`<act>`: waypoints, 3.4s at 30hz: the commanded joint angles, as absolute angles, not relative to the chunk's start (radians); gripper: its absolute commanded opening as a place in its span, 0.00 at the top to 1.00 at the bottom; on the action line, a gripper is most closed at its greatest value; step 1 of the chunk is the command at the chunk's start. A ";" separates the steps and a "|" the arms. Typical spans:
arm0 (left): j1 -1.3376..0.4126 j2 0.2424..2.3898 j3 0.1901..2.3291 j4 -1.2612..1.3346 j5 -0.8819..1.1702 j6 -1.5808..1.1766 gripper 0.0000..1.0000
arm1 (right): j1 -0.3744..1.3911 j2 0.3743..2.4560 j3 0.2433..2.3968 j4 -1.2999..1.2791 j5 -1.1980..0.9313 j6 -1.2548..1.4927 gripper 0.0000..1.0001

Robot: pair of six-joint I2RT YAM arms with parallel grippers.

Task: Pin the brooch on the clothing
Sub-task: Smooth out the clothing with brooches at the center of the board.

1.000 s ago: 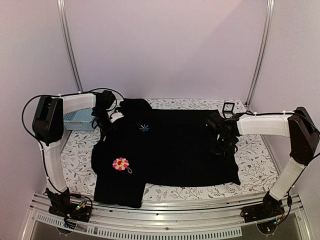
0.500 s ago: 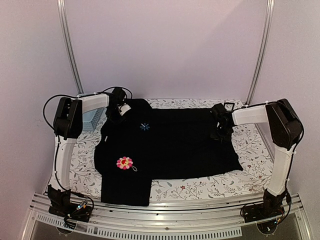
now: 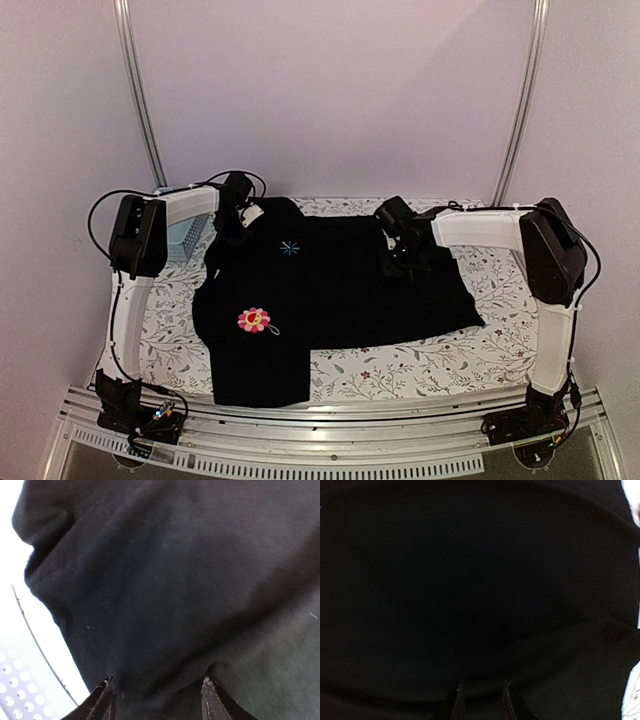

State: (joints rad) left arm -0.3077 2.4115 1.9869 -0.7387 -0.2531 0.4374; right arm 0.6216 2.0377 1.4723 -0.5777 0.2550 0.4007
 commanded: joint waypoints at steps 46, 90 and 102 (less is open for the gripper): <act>-0.314 2.285 1.601 -0.628 -0.334 0.516 0.41 | 1.338 2.029 1.320 -0.327 -0.423 -0.498 1.00; -0.355 1.808 1.138 -0.839 -0.106 0.469 0.53 | 0.833 1.494 0.741 -0.787 0.307 1.142 1.00; -0.378 1.733 0.963 -0.910 -0.195 0.514 0.53 | 0.866 1.531 0.665 -0.838 0.140 1.254 1.00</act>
